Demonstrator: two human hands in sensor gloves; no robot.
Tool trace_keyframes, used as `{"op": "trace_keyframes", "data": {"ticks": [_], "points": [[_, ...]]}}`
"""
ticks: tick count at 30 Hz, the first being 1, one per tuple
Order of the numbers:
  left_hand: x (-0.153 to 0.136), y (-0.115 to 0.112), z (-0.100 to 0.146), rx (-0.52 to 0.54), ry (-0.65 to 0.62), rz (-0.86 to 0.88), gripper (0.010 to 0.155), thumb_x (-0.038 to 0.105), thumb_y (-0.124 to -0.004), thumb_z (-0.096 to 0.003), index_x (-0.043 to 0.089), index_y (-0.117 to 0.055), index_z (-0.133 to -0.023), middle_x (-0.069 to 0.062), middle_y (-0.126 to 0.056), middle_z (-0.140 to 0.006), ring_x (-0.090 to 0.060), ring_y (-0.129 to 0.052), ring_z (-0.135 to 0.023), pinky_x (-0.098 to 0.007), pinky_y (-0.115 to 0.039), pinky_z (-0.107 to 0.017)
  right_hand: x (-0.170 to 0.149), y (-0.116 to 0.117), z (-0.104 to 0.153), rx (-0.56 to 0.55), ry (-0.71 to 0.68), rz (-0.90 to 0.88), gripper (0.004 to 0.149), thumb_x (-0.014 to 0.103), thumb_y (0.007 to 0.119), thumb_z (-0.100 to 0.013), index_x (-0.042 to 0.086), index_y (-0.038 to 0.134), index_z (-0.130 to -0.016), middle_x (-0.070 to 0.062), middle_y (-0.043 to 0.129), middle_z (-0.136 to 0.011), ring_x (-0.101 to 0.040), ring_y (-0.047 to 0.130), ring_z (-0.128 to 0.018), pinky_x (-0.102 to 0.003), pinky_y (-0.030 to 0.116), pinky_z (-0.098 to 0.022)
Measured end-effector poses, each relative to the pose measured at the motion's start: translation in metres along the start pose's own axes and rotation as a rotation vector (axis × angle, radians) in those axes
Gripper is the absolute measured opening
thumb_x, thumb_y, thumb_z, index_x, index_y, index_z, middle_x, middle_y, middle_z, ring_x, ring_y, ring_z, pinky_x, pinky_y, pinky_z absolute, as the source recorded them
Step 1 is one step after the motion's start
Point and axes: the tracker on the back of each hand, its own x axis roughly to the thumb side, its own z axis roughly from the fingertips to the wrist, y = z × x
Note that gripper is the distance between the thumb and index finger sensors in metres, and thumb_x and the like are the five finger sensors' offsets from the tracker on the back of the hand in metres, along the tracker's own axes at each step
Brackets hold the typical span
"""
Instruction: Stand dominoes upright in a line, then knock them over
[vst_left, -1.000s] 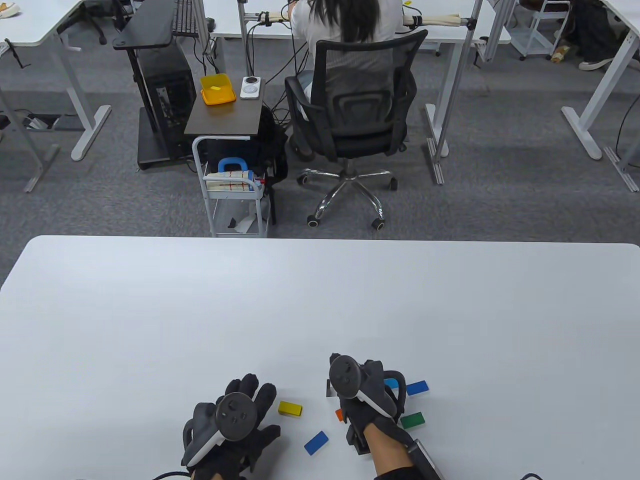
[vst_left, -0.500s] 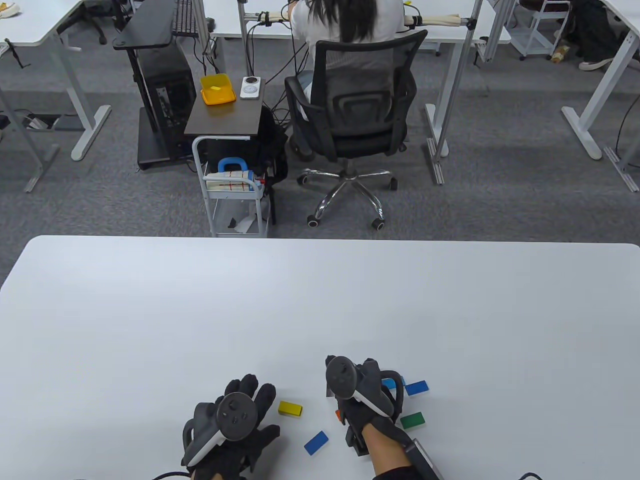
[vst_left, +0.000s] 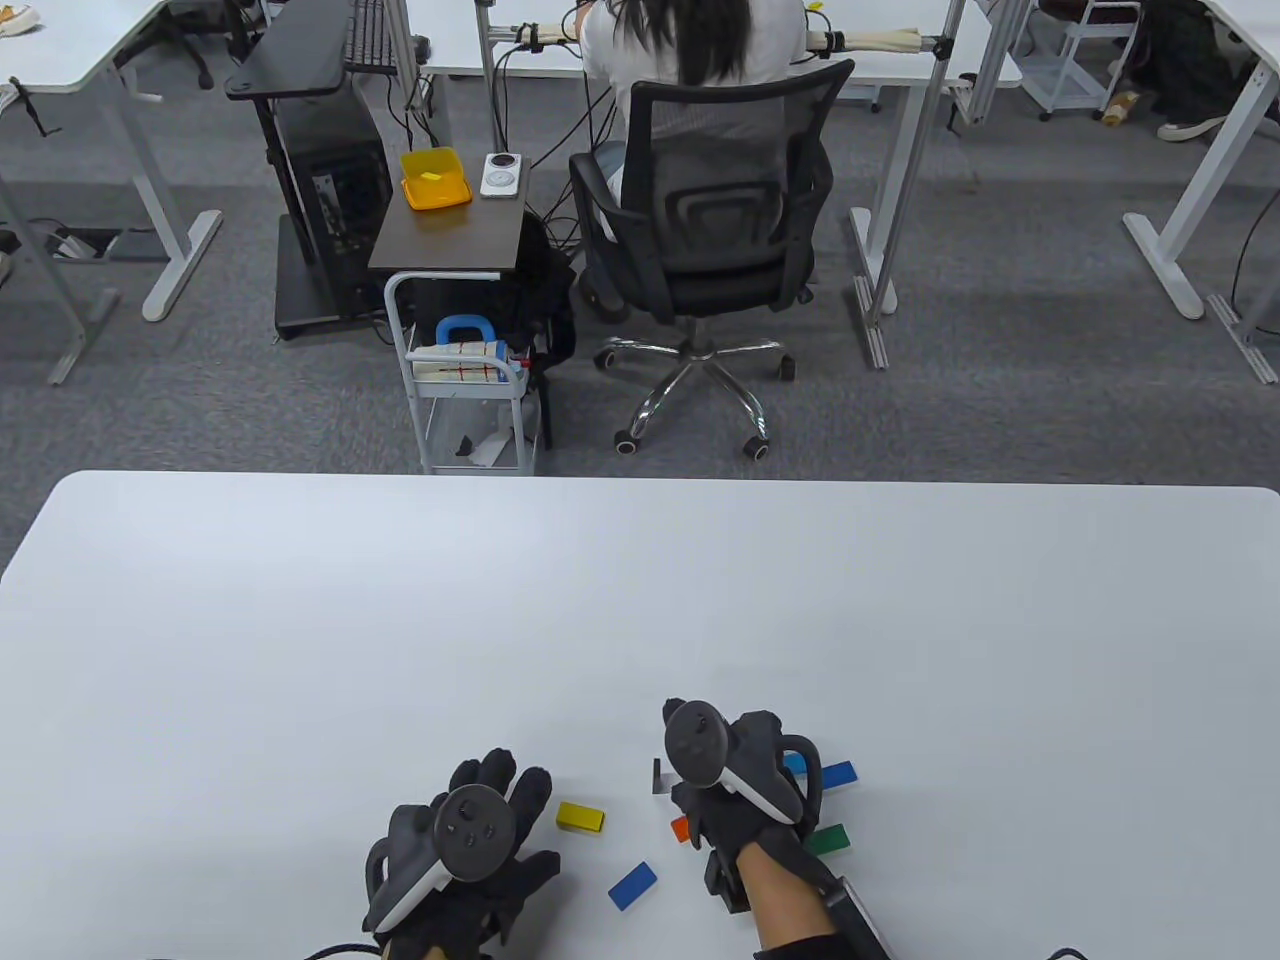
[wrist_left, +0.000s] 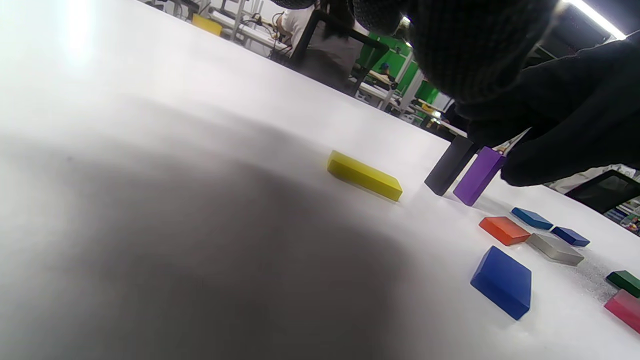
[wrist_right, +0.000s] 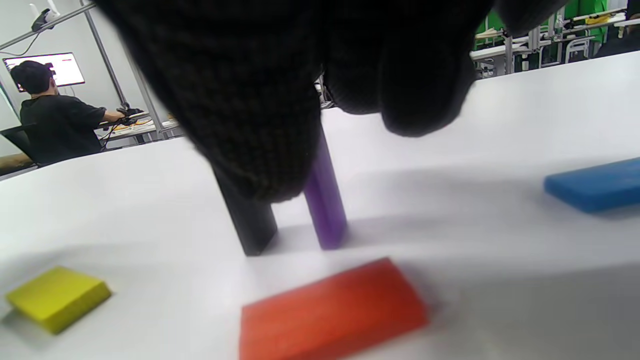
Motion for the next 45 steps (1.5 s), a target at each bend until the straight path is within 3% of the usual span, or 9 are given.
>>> {"op": "trace_keyframes", "data": {"ticks": [4,9,15,23,28,38,41,45], "points": [[0.0,0.001,0.001,-0.001,-0.001,0.003,0.076,0.053,-0.081,-0.0387,0.037,-0.045,-0.104,-0.008,-0.031,-0.122,-0.045,-0.034,-0.11,-0.061,-0.044,-0.081,-0.015,-0.016,0.002,-0.016,0.065,-0.021,0.085,0.035,0.102,-0.029,0.021,0.066,-0.104,-0.012,0.073,-0.103,-0.034,0.092,-0.071,-0.07,0.052,-0.069],[0.0,0.001,0.001,0.0,-0.004,0.008,0.076,0.053,-0.081,-0.0387,0.037,-0.045,-0.104,-0.008,-0.031,-0.122,-0.045,-0.035,-0.11,-0.061,-0.044,-0.081,-0.045,-0.027,0.006,-0.118,0.214,-0.059,0.078,0.03,0.1,-0.033,0.022,0.067,-0.103,-0.01,0.074,-0.102,-0.037,0.088,-0.08,-0.07,0.049,-0.07],[0.0,0.001,0.001,-0.007,-0.003,0.006,0.076,0.053,-0.081,-0.0387,0.037,-0.045,-0.104,-0.008,-0.032,-0.122,-0.045,-0.035,-0.11,-0.061,-0.044,-0.081,-0.065,-0.015,0.002,-0.088,0.322,-0.039,0.071,0.023,0.099,-0.036,0.024,0.071,-0.1,-0.006,0.079,-0.099,-0.042,0.079,-0.092,-0.071,0.046,-0.072],[0.001,0.001,0.001,-0.013,-0.003,0.004,0.076,0.053,-0.081,-0.0387,0.037,-0.046,-0.104,-0.008,-0.032,-0.122,-0.045,-0.035,-0.11,-0.061,-0.044,-0.081,-0.067,0.006,-0.006,0.035,0.302,0.06,0.069,0.017,0.098,-0.036,0.03,0.071,-0.099,0.002,0.081,-0.099,-0.043,0.066,-0.101,-0.07,0.041,-0.073],[0.002,0.0,0.0,-0.017,-0.006,-0.001,0.076,0.053,-0.081,-0.0386,0.037,-0.046,-0.104,-0.008,-0.032,-0.122,-0.045,-0.035,-0.11,-0.061,-0.044,-0.081,-0.071,0.017,-0.008,0.043,0.305,0.106,0.068,0.017,0.099,-0.036,0.032,0.072,-0.098,0.004,0.084,-0.096,-0.042,0.065,-0.102,-0.07,0.039,-0.074],[0.006,-0.003,-0.001,-0.034,-0.012,-0.027,0.076,0.054,-0.081,-0.0386,0.037,-0.046,-0.104,-0.008,-0.031,-0.122,-0.045,-0.035,-0.11,-0.061,-0.044,-0.081,-0.069,0.014,-0.01,-0.004,0.313,0.125,0.062,0.021,0.101,-0.034,0.032,0.08,-0.092,0.007,0.094,-0.082,-0.031,0.079,-0.095,-0.068,0.041,-0.075],[0.006,-0.002,0.0,-0.024,0.002,-0.049,0.075,0.051,-0.081,-0.0388,0.037,-0.047,-0.104,-0.009,-0.032,-0.122,-0.045,-0.035,-0.11,-0.061,-0.044,-0.081,-0.066,0.014,-0.009,-0.026,0.305,0.133,0.061,0.022,0.102,-0.033,0.029,0.082,-0.091,0.004,0.097,-0.08,-0.027,0.086,-0.089,-0.069,0.041,-0.075],[0.003,-0.001,0.0,-0.02,0.007,-0.034,0.075,0.051,-0.082,-0.0389,0.036,-0.047,-0.104,-0.009,-0.032,-0.122,-0.045,-0.035,-0.11,-0.061,-0.044,-0.081,-0.062,0.011,-0.008,-0.034,0.277,0.108,0.066,0.023,0.102,-0.033,0.028,0.078,-0.094,-0.004,0.096,-0.081,-0.034,0.087,-0.086,-0.072,0.039,-0.074]]}}
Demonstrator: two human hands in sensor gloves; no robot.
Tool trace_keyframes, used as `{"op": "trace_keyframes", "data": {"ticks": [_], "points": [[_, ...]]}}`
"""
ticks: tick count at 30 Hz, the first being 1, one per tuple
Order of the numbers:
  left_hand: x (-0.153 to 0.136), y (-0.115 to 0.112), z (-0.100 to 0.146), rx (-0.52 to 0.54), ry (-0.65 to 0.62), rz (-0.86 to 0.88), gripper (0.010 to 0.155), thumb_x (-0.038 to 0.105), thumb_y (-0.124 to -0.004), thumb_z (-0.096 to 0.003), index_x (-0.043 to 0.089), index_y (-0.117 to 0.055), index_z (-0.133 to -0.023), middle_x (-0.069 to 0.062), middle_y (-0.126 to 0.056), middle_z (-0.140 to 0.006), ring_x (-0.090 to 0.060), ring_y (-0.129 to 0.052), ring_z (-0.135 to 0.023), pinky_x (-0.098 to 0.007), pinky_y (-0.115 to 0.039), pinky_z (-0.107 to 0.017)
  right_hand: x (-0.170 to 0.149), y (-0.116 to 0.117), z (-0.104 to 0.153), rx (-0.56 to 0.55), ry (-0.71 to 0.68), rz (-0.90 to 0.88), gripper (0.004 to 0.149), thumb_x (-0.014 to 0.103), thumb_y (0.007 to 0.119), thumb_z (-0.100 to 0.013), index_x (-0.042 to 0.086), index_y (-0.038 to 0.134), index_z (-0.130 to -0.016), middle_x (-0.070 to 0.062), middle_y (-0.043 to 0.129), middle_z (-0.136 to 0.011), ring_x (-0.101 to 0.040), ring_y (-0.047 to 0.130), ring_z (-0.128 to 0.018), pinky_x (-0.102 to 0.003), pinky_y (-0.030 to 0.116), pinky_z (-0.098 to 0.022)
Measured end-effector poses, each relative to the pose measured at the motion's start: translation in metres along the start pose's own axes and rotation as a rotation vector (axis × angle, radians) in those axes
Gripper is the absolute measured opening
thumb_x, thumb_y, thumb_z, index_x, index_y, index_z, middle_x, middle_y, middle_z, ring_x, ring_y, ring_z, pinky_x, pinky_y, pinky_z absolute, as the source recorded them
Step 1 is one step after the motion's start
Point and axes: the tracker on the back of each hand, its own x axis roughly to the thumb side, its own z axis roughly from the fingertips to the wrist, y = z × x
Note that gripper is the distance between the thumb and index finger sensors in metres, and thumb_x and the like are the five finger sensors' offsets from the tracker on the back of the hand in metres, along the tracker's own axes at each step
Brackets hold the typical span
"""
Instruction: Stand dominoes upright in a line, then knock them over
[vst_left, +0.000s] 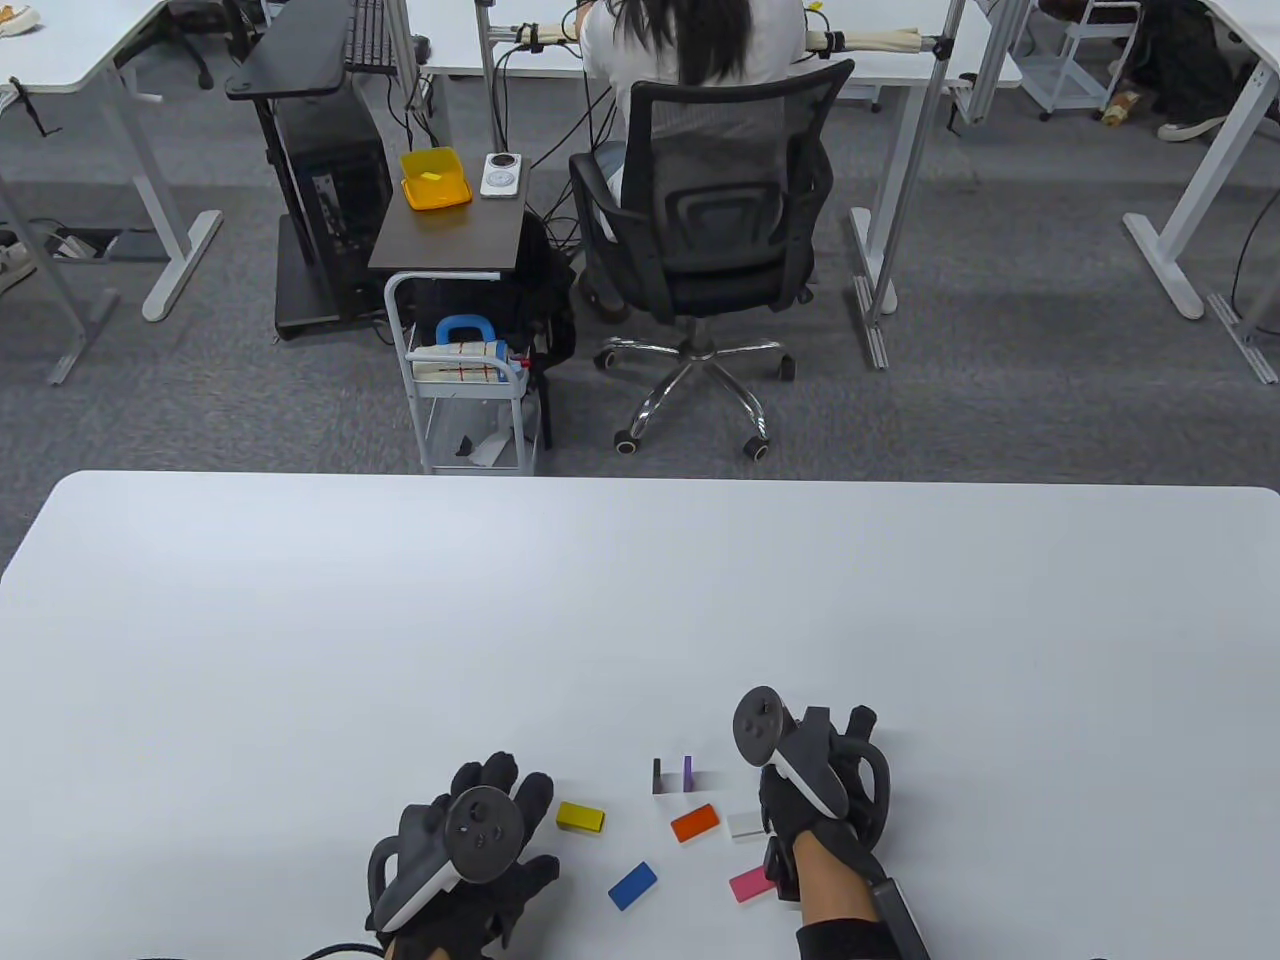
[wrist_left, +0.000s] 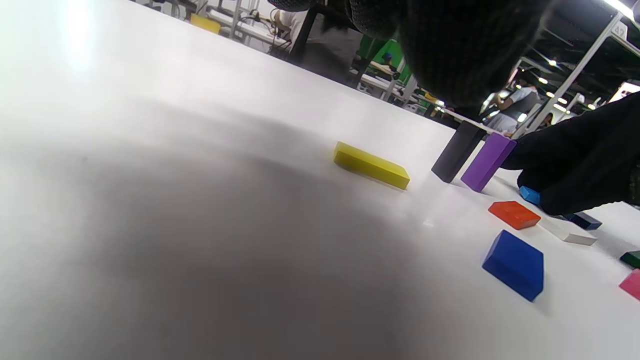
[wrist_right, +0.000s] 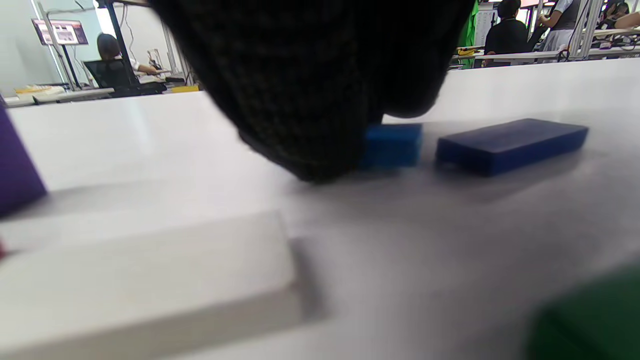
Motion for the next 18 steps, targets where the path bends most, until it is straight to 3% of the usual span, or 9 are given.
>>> {"op": "trace_keyframes", "data": {"ticks": [5,9,13,18], "points": [[-0.001,0.001,0.0,0.002,0.008,0.003,0.075,0.05,-0.082,-0.0391,0.036,-0.047,-0.104,-0.009,-0.032,-0.122,-0.045,-0.036,-0.11,-0.062,-0.045,-0.081,0.004,-0.015,0.006,-0.039,-0.05,-0.078,0.061,0.025,0.094,-0.039,0.032,0.075,-0.096,-0.008,0.083,-0.088,-0.034,0.09,-0.076,-0.068,0.049,-0.074],[-0.003,0.001,0.0,0.008,0.012,0.012,0.075,0.051,-0.081,-0.0393,0.037,-0.047,-0.104,-0.009,-0.032,-0.122,-0.045,-0.036,-0.11,-0.062,-0.047,-0.08,0.012,-0.025,0.013,-0.079,-0.104,-0.117,0.048,0.027,0.089,-0.041,0.029,0.085,-0.089,-0.012,0.079,-0.088,-0.034,0.093,-0.069,-0.06,0.063,-0.07],[-0.004,0.001,0.0,0.008,0.014,0.022,0.075,0.051,-0.081,-0.0395,0.036,-0.046,-0.104,-0.009,-0.032,-0.122,-0.045,-0.036,-0.11,-0.062,-0.047,-0.08,0.017,-0.038,0.023,-0.165,-0.148,-0.116,0.046,0.029,0.096,-0.036,0.025,0.092,-0.082,-0.01,0.084,-0.086,-0.029,0.101,-0.064,-0.053,0.073,-0.067],[-0.004,0.001,0.0,0.002,0.016,0.024,0.075,0.052,-0.081,-0.0393,0.036,-0.046,-0.104,-0.009,-0.032,-0.121,-0.045,-0.036,-0.109,-0.061,-0.047,-0.08,0.023,-0.047,0.029,-0.183,-0.201,-0.176,0.042,0.029,0.101,-0.032,0.022,0.094,-0.073,-0.01,0.091,-0.08,-0.025,0.109,-0.061,-0.044,0.081,-0.062]]}}
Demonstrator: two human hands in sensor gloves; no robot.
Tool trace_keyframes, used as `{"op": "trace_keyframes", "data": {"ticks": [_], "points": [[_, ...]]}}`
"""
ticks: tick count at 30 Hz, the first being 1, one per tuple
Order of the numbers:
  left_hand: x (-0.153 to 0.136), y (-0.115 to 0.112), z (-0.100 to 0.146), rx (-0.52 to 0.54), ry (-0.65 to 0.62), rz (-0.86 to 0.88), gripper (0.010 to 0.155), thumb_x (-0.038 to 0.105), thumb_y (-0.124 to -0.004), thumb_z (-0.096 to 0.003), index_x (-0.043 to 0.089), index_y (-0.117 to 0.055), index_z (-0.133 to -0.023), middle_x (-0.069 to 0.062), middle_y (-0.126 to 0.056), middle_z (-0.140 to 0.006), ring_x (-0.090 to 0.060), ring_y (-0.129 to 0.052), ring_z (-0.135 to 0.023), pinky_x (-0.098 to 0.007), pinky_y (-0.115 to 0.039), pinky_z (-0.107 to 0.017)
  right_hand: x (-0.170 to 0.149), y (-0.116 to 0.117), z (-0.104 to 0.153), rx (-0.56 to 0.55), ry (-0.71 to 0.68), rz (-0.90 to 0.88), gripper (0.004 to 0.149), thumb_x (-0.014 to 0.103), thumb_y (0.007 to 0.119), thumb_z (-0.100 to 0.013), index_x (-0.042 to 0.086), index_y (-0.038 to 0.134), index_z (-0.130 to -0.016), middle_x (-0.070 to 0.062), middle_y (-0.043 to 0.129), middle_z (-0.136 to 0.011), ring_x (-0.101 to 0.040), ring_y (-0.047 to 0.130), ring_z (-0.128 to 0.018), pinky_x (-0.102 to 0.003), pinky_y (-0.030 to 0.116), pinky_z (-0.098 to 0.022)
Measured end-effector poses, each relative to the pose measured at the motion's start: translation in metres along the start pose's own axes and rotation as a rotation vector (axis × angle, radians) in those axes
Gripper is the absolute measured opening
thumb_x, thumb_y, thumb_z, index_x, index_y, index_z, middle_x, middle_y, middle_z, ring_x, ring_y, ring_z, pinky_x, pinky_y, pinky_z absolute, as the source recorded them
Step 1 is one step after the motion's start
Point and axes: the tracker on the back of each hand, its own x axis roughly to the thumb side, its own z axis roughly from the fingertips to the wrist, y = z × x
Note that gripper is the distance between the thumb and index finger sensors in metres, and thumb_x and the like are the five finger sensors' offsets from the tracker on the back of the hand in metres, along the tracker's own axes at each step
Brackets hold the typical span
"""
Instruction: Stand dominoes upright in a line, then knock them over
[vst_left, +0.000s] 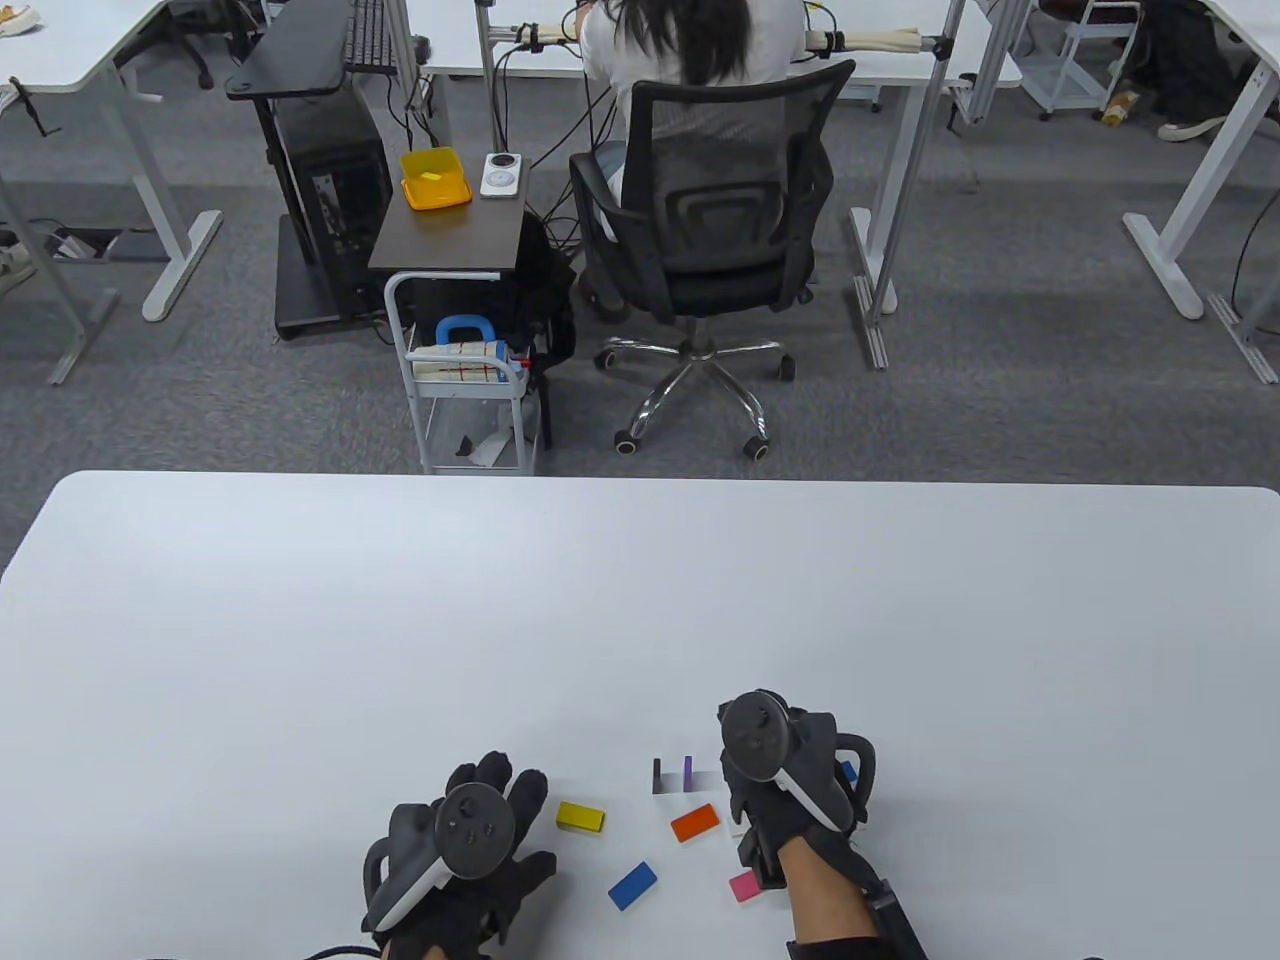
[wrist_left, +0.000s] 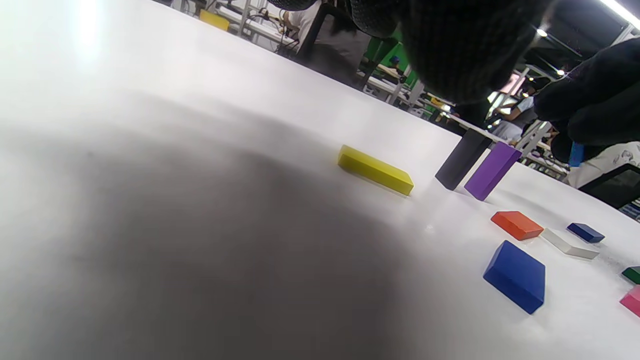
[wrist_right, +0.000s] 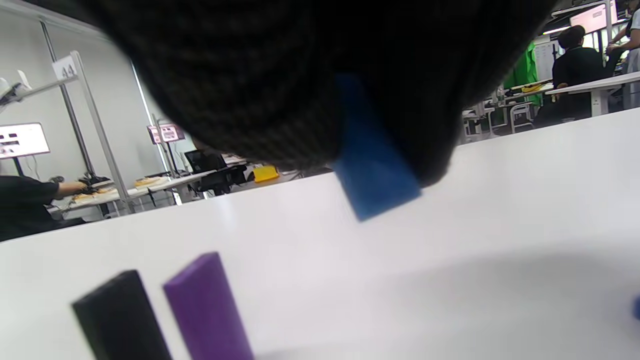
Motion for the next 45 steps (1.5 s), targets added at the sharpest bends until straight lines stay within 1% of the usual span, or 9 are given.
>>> {"op": "trace_keyframes", "data": {"ticks": [3,5,8,10,14,17,22,26,45], "points": [[0.0,0.0,0.0,0.001,-0.001,0.0,0.075,0.052,-0.081,-0.0392,0.036,-0.046,-0.104,-0.009,-0.032,-0.121,-0.045,-0.036,-0.109,-0.061,-0.047,-0.08,0.003,-0.002,0.0,0.031,-0.028,-0.083,0.041,0.024,0.102,-0.031,0.022,0.095,-0.072,-0.01,0.093,-0.079,-0.029,0.109,-0.063,-0.046,0.08,-0.062],[0.0,0.0,0.0,0.002,0.0,0.0,0.075,0.051,-0.081,-0.0392,0.036,-0.046,-0.104,-0.009,-0.032,-0.121,-0.046,-0.036,-0.109,-0.061,-0.046,-0.08,0.004,-0.003,0.001,0.028,-0.024,-0.113,0.046,0.02,0.103,-0.031,0.021,0.095,-0.076,-0.01,0.095,-0.079,-0.034,0.106,-0.066,-0.051,0.076,-0.064],[0.0,0.0,0.0,0.001,0.0,-0.002,0.075,0.051,-0.081,-0.0392,0.036,-0.046,-0.104,-0.009,-0.032,-0.122,-0.046,-0.036,-0.11,-0.061,-0.046,-0.081,0.004,0.0,0.001,0.046,-0.019,-0.125,0.054,0.018,0.103,-0.03,0.023,0.091,-0.082,-0.006,0.096,-0.08,-0.031,0.104,-0.07,-0.055,0.072,-0.065],[0.0,0.0,0.0,0.0,-0.002,-0.005,0.075,0.051,-0.081,-0.0391,0.036,-0.046,-0.104,-0.009,-0.032,-0.122,-0.046,-0.036,-0.11,-0.061,-0.046,-0.081,0.003,0.003,0.001,0.057,-0.013,-0.128,0.062,0.017,0.103,-0.03,0.024,0.085,-0.089,-0.002,0.096,-0.08,-0.029,0.102,-0.069,-0.055,0.072,-0.065],[0.001,0.0,0.0,0.003,0.003,-0.013,0.075,0.051,-0.081,-0.039,0.036,-0.047,-0.104,-0.009,-0.033,-0.122,-0.046,-0.036,-0.11,-0.061,-0.046,-0.081,0.006,0.013,0.001,0.128,-0.046,-0.073,0.069,0.015,0.102,-0.03,0.022,0.078,-0.095,-0.003,0.093,-0.083,-0.029,0.102,-0.068,-0.053,0.072,-0.066],[0.001,0.0,0.0,0.003,0.001,-0.014,0.075,0.051,-0.081,-0.039,0.036,-0.047,-0.104,-0.009,-0.033,-0.122,-0.046,-0.036,-0.109,-0.061,-0.046,-0.081,0.009,0.021,0.001,0.158,-0.053,-0.039,0.07,0.015,0.102,-0.03,0.022,0.078,-0.095,-0.004,0.093,-0.083,-0.027,0.103,-0.067,-0.052,0.073,-0.066],[0.001,0.0,0.0,0.001,0.0,-0.014,0.075,0.051,-0.082,-0.039,0.036,-0.047,-0.104,-0.009,-0.033,-0.122,-0.046,-0.036,-0.109,-0.061,-0.046,-0.081,0.009,0.025,0.0,0.16,-0.051,-0.027,0.07,0.015,0.102,-0.03,0.022,0.077,-0.095,-0.004,0.092,-0.083,-0.027,0.102,-0.067,-0.052,0.072,-0.067],[0.002,0.0,0.0,-0.004,-0.001,-0.021,0.075,0.051,-0.082,-0.039,0.036,-0.047,-0.104,-0.009,-0.032,-0.122,-0.046,-0.036,-0.11,-0.061,-0.046,-0.081,0.008,0.03,-0.001,0.205,-0.053,-0.031,0.069,0.015,0.101,-0.031,0.022,0.078,-0.095,-0.004,0.092,-0.084,-0.027,0.103,-0.066,-0.052,0.073,-0.066],[0.004,-0.001,0.0,-0.011,-0.004,-0.031,0.075,0.05,-0.082,-0.0388,0.036,-0.047,-0.104,-0.009,-0.033,-0.122,-0.045,-0.036,-0.11,-0.061,-0.046,-0.081,0.006,0.039,-0.004,0.215,-0.035,-0.007,0.067,0.016,0.101,-0.032,0.023,0.078,-0.095,-0.003,0.091,-0.084,-0.026,0.103,-0.067,-0.053,0.071,-0.067]]}}
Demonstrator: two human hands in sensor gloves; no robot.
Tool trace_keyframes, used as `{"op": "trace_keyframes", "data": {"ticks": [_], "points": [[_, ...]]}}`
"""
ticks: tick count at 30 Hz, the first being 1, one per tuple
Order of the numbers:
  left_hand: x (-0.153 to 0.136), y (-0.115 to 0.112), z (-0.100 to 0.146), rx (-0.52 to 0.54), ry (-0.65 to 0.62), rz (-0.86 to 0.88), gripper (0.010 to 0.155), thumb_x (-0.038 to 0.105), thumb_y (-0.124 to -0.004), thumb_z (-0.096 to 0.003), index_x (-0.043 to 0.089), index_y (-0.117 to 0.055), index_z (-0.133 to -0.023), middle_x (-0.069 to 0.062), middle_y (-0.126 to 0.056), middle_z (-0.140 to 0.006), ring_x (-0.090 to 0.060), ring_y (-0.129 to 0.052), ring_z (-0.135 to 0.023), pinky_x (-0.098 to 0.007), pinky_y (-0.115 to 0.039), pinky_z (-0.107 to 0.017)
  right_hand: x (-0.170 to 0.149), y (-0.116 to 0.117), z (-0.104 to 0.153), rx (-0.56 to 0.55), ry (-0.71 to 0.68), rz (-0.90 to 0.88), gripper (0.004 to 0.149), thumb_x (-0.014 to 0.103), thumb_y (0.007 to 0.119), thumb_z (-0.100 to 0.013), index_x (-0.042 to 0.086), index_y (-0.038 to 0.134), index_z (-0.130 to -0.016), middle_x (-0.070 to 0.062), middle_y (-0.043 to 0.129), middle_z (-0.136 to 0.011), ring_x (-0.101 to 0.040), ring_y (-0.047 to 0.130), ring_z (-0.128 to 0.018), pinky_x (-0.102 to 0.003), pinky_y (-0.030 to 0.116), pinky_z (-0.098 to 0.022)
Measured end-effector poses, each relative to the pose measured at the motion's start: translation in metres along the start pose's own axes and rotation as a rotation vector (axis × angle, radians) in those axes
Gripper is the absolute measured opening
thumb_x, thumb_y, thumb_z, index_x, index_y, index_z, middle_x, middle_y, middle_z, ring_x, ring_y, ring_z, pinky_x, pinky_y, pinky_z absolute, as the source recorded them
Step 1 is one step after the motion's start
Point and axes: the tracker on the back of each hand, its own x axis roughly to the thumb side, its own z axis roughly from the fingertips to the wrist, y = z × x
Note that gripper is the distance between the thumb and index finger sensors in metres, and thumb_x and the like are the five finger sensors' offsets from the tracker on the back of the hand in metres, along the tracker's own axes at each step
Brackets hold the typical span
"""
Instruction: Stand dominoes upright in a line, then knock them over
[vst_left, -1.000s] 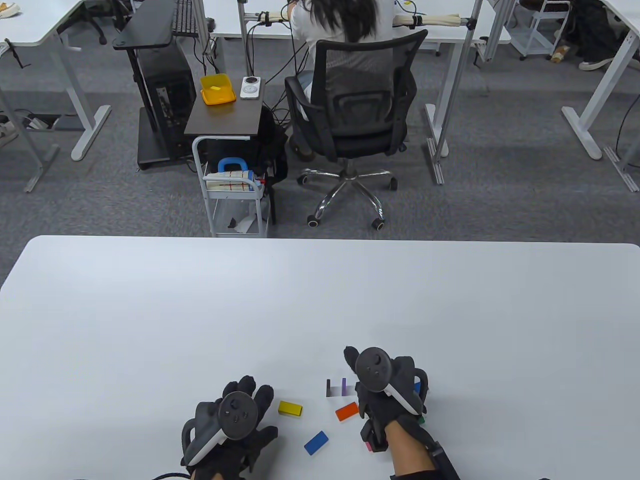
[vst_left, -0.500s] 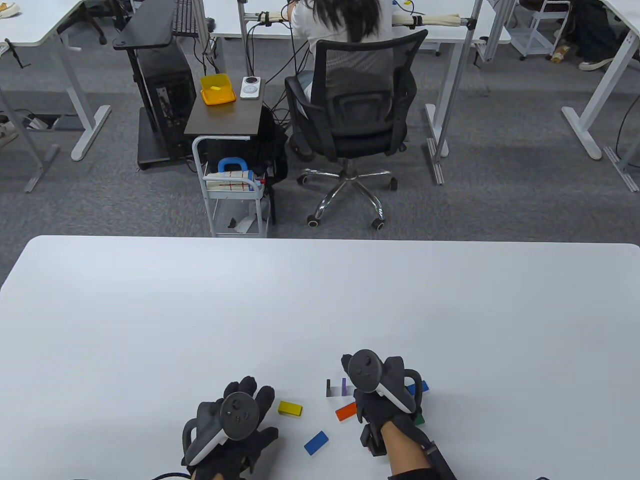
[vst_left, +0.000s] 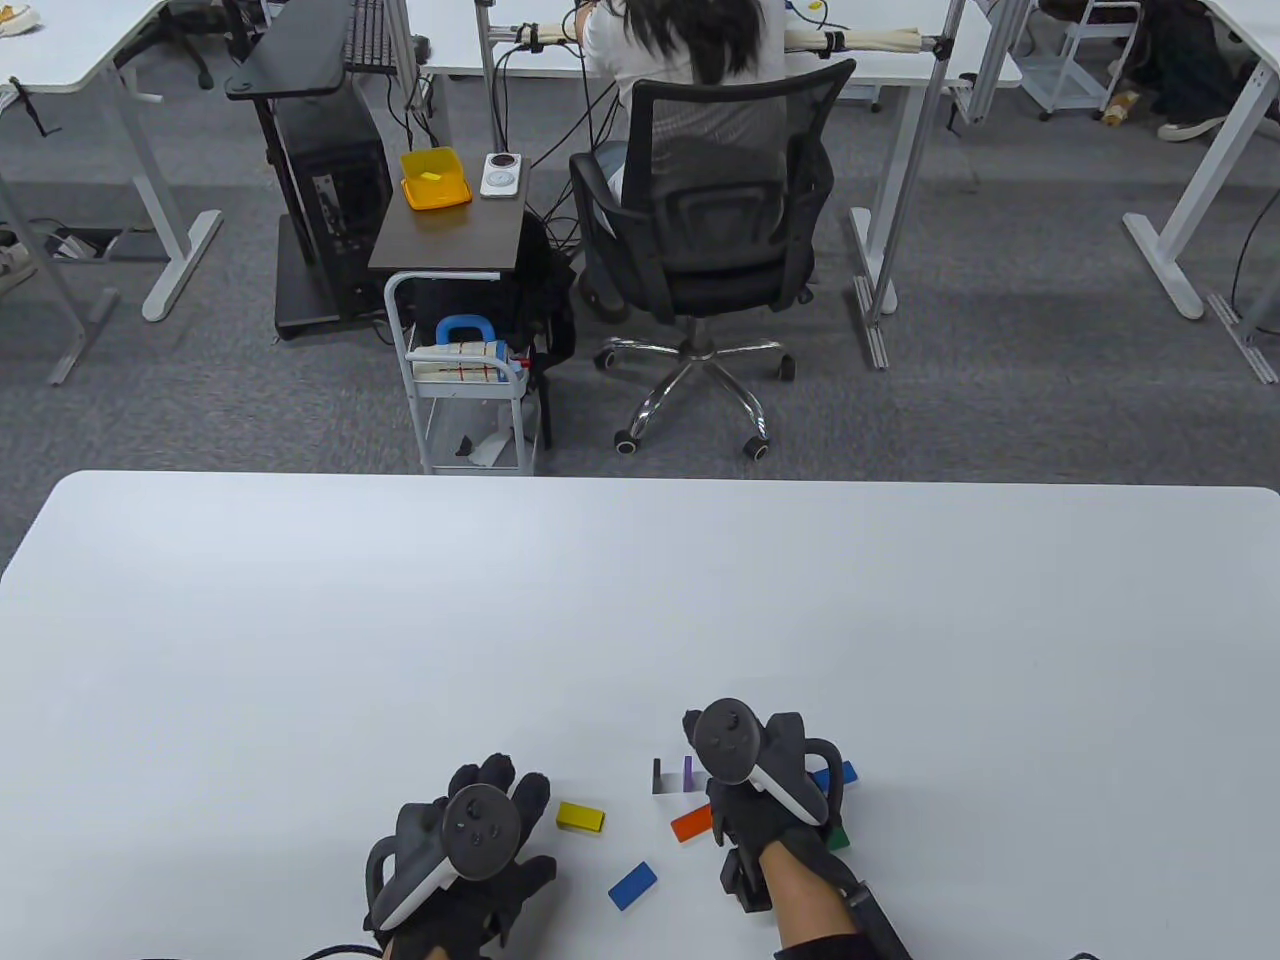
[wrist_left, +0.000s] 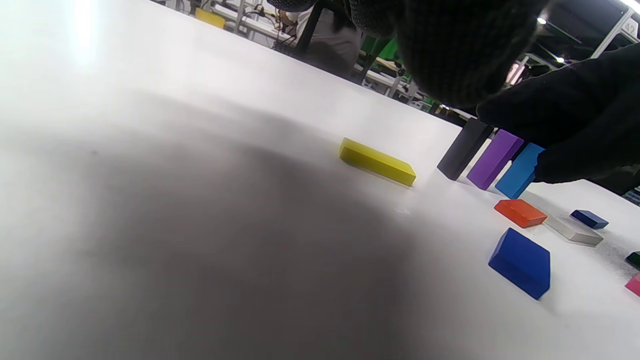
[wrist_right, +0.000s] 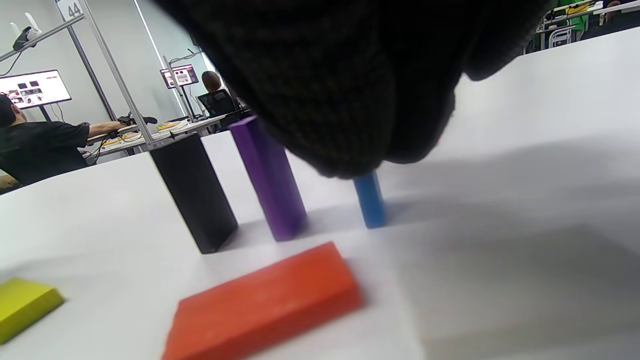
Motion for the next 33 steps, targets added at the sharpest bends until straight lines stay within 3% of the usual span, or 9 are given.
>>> {"op": "trace_keyframes", "data": {"ticks": [10,19,26,33], "points": [[0.001,-0.001,0.0,-0.004,0.0,-0.009,0.075,0.05,-0.082,-0.0389,0.036,-0.047,-0.104,-0.009,-0.033,-0.122,-0.046,-0.036,-0.11,-0.061,-0.046,-0.081,0.001,0.002,-0.001,0.005,-0.001,0.005,0.068,0.018,0.101,-0.032,0.024,0.078,-0.095,-0.003,0.09,-0.087,-0.027,0.102,-0.068,-0.055,0.071,-0.067],[0.001,0.0,0.0,-0.001,-0.001,-0.004,0.077,0.051,-0.083,-0.0387,0.036,-0.045,-0.104,-0.009,-0.032,-0.122,-0.046,-0.036,-0.11,-0.062,-0.046,-0.081,-0.007,-0.012,0.0,0.037,0.055,0.043,0.08,0.027,0.103,-0.03,0.022,0.068,-0.102,-0.011,0.073,-0.103,-0.039,0.091,-0.081,-0.062,0.062,-0.069],[-0.002,0.001,-0.001,-0.004,0.011,0.008,0.077,0.051,-0.082,-0.0386,0.036,-0.045,-0.104,-0.009,-0.032,-0.122,-0.046,-0.035,-0.11,-0.061,-0.045,-0.081,-0.022,-0.033,0.006,-0.035,0.122,-0.009,0.079,0.028,0.101,-0.032,0.021,0.067,-0.103,-0.012,0.071,-0.104,-0.045,0.083,-0.087,-0.064,0.058,-0.069],[-0.003,0.0,-0.002,-0.01,0.019,0.006,0.077,0.051,-0.082,-0.0386,0.037,-0.045,-0.104,-0.009,-0.032,-0.122,-0.045,-0.035,-0.11,-0.061,-0.045,-0.081,-0.045,-0.042,0.014,-0.102,0.207,0.067,0.072,0.029,0.098,-0.036,0.024,0.069,-0.102,-0.009,0.072,-0.104,-0.044,0.079,-0.092,-0.064,0.055,-0.073]]}}
